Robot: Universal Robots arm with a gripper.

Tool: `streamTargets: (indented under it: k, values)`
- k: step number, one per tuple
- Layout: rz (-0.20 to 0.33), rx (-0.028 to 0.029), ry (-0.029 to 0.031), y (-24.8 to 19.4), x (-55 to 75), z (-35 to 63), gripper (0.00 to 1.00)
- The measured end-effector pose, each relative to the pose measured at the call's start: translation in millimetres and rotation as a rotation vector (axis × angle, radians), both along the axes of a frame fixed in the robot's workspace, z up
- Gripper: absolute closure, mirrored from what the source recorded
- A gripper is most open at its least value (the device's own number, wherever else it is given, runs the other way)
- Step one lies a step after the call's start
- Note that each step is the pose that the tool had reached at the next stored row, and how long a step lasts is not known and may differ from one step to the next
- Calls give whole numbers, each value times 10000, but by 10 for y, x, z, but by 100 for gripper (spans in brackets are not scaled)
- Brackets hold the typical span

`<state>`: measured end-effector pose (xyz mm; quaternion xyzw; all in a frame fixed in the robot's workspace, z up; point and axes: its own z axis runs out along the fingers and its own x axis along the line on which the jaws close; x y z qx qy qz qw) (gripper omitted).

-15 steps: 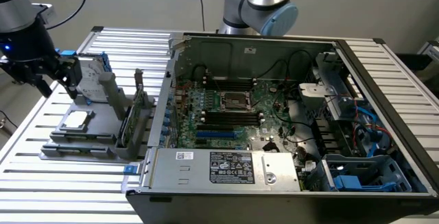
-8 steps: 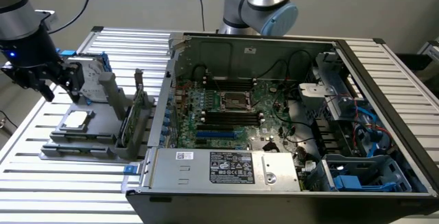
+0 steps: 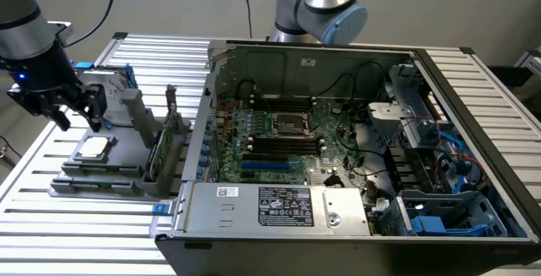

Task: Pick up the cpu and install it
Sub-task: 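Pick up the cpu and move it towards the insertion slot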

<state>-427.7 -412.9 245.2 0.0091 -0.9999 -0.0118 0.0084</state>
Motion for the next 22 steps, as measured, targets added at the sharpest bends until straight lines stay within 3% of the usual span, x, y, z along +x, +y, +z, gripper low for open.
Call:
streamTargets:
  k: [22]
  values:
    - [-5, 9, -2, -21, 7, -396, 38]
